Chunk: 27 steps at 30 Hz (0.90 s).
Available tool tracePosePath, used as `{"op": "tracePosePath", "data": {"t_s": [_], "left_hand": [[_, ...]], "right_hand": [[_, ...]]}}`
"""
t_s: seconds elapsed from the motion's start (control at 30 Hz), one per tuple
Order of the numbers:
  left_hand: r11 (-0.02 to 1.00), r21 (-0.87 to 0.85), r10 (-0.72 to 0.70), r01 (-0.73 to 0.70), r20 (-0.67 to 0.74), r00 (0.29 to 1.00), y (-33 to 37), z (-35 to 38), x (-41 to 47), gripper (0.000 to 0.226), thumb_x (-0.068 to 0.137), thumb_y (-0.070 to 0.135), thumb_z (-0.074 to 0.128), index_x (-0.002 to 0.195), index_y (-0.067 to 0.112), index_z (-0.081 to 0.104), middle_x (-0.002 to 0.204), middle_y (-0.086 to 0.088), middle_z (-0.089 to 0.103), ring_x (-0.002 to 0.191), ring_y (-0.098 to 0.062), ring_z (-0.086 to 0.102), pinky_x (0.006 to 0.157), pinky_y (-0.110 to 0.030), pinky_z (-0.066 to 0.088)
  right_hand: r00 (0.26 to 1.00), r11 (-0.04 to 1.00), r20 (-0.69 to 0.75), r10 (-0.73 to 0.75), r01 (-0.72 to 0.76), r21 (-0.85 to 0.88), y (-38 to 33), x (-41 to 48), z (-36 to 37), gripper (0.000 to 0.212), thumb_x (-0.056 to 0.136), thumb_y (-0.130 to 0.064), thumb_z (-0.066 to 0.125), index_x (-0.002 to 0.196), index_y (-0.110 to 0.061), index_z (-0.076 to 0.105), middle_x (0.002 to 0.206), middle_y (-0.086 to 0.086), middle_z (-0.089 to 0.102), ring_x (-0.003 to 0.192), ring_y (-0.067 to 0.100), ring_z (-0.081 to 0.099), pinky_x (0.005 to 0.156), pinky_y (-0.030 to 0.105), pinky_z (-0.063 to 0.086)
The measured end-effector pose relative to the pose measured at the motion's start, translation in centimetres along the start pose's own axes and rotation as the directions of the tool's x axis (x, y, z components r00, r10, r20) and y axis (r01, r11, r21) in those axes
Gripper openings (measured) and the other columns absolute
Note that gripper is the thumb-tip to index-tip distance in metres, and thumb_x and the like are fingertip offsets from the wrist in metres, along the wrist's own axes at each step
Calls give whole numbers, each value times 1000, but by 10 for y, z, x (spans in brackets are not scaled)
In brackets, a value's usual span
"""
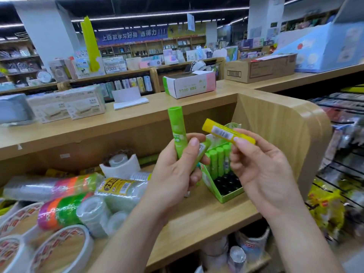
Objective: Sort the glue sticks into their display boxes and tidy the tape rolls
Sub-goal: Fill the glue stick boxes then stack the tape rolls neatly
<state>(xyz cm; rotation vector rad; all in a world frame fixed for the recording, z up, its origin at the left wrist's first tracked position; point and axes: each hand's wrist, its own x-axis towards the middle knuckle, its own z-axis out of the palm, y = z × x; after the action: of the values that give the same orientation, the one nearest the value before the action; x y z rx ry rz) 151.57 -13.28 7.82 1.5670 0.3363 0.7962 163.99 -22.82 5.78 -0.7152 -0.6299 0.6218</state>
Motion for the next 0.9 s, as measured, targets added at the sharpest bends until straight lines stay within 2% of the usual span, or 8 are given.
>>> {"op": "tracePosePath", "data": {"t_s": [0.07, 0.17, 0.3, 0.4, 0.5, 0.6, 0.77, 0.9], "left_hand": [[999, 25, -40, 39, 21, 999, -5, 2, -2, 27, 95, 35, 46, 111, 17, 60, 70, -5, 58, 45, -10, 39, 43, -20, 25], [985, 126, -131, 117, 109, 985, -13, 4, -3, 21, 98, 27, 47, 106, 13, 60, 61, 8, 56, 43, -3, 47, 42, -13, 32], [917, 399, -110, 2, 247, 963, -23, 6, 0, 17, 98, 22, 52, 94, 6, 58, 63, 8, 53, 53, -9, 52, 50, -18, 40], [886, 462, -99, -43, 277, 956, -27, 7, 3, 15, 98, 21, 54, 89, 10, 56, 64, 6, 55, 54, -7, 50, 53, -21, 41], [893, 444, -73, -71, 300, 951, -33, 8, 5, 15, 92, 36, 59, 102, 25, 61, 77, 4, 62, 64, -8, 54, 61, -28, 45], [882, 463, -28, -91, 245, 969, -41, 2, 5, 25, 90, 35, 62, 114, 39, 58, 84, 16, 56, 72, -3, 51, 69, -26, 39], [919, 387, 45, -79, 98, 994, -42, 0, 11, 23, 80, 26, 70, 100, 37, 64, 93, 12, 63, 83, -8, 57, 72, -32, 43], [957, 285, 58, -54, -5, 998, -39, 12, 17, 27, 64, 37, 81, 86, 28, 68, 79, 8, 68, 64, -7, 55, 56, -22, 40]], "right_hand": [[998, 985, -56, 22, -12, 171, -5, 4, -8, 10, 78, -14, 62, 87, -12, 65, 70, 1, 56, 61, 8, 53, 55, 18, 45], [998, 991, -25, 51, -47, 128, -12, 8, -14, 5, 82, -17, 58, 83, -12, 58, 77, 5, 58, 66, 16, 56, 62, 27, 50], [975, 851, 211, 65, 56, -522, -23, 7, -11, 10, 88, -24, 64, 96, -19, 60, 68, -6, 53, 48, 8, 44, 43, 19, 34], [959, 616, 282, 19, 211, -759, -20, 6, -12, 28, 76, -35, 73, 103, -31, 67, 80, -13, 67, 70, 4, 63, 62, 15, 49], [986, 814, 164, -18, 109, -571, -13, 7, -17, 20, 74, -24, 72, 92, -18, 67, 59, -14, 60, 50, 1, 55, 45, 12, 40], [997, 929, 28, -72, 77, -363, -15, 11, -30, 8, 80, -23, 65, 85, -18, 61, 70, 2, 56, 53, 8, 47, 36, 16, 29], [986, 948, -165, -29, -25, -317, -17, 13, -56, 6, 89, -24, 59, 91, -19, 57, 79, 12, 62, 58, 13, 51, 38, 18, 30], [988, 906, -115, 104, -141, -398, -9, 8, -58, 11, 94, -5, 49, 99, -15, 53, 70, 7, 62, 63, 22, 65, 36, 21, 29]]}}
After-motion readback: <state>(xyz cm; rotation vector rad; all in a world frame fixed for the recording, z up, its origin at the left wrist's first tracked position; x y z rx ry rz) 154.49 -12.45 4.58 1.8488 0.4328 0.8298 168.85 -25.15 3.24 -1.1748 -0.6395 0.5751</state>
